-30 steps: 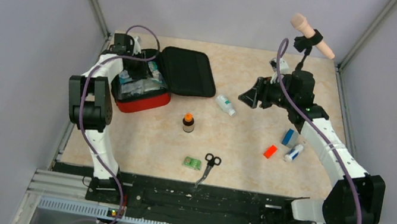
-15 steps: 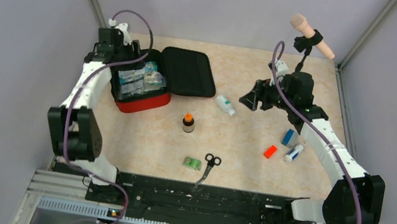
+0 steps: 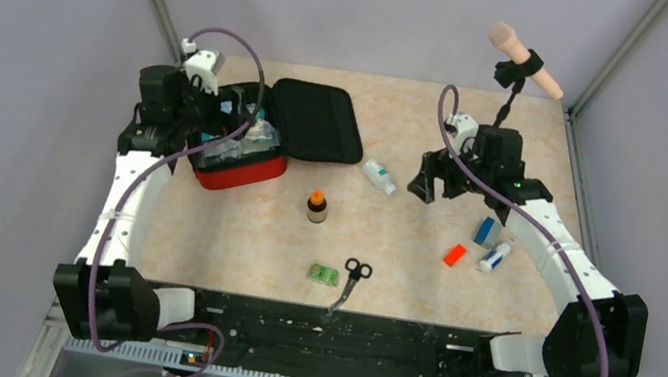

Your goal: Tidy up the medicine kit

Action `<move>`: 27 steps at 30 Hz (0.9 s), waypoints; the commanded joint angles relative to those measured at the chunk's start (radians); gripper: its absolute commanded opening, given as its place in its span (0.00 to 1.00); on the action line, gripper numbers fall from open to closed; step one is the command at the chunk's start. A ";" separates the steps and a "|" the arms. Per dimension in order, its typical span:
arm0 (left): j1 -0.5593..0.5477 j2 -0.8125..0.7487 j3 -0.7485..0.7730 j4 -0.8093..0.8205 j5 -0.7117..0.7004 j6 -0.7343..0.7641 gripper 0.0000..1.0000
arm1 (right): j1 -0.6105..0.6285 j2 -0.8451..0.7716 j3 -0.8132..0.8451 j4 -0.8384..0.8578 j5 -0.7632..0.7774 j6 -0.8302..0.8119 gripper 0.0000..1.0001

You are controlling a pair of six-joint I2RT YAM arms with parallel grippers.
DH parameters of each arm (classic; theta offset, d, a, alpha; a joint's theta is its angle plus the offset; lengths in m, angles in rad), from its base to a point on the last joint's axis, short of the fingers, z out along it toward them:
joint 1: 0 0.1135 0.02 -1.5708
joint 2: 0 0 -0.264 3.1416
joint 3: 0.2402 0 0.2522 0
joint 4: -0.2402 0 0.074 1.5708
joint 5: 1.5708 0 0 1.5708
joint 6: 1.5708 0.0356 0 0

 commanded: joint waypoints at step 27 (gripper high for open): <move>0.055 -0.033 -0.020 -0.177 0.168 -0.098 0.99 | -0.357 0.028 -0.144 -0.287 0.627 -0.160 0.61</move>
